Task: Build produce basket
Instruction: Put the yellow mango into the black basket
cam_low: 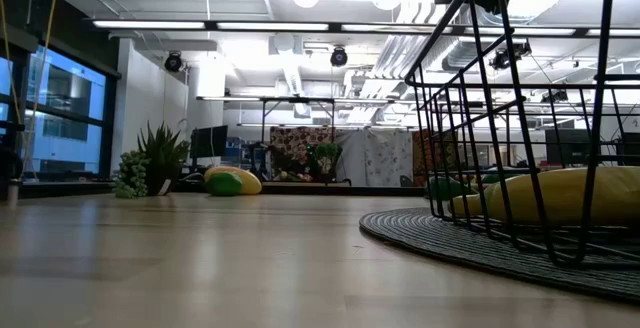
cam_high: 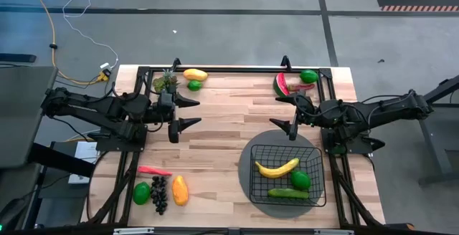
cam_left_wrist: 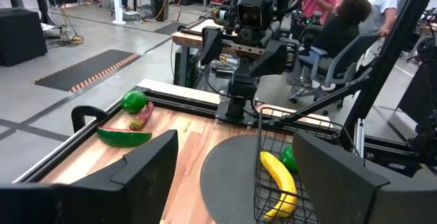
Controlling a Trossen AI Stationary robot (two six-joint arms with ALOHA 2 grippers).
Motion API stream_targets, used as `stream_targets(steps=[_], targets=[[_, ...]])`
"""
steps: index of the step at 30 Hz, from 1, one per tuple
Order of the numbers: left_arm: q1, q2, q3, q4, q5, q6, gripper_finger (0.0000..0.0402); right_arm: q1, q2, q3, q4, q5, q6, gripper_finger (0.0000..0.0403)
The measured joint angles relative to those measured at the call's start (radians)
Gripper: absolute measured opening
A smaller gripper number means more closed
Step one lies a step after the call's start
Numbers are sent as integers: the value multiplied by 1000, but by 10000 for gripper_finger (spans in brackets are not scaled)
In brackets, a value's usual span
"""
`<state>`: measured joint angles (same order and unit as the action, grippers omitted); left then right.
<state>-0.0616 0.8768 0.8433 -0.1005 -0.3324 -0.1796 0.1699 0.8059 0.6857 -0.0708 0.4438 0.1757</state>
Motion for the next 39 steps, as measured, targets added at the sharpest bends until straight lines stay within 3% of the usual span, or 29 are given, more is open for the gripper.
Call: stream_targets(steps=[4,26,34,39], targets=[[0,0,0,0,-58,-47,278,0,0,0,0,0,1,399],[-43,24,98,-112,16,-105,356,0,0,0,0,1,6,399],[-147,145,138,-153,59,-53,359,0,0,0,0,3,6,399],[-247,300,259,-362,152,47,359,0,0,0,-4,3,6,399]])
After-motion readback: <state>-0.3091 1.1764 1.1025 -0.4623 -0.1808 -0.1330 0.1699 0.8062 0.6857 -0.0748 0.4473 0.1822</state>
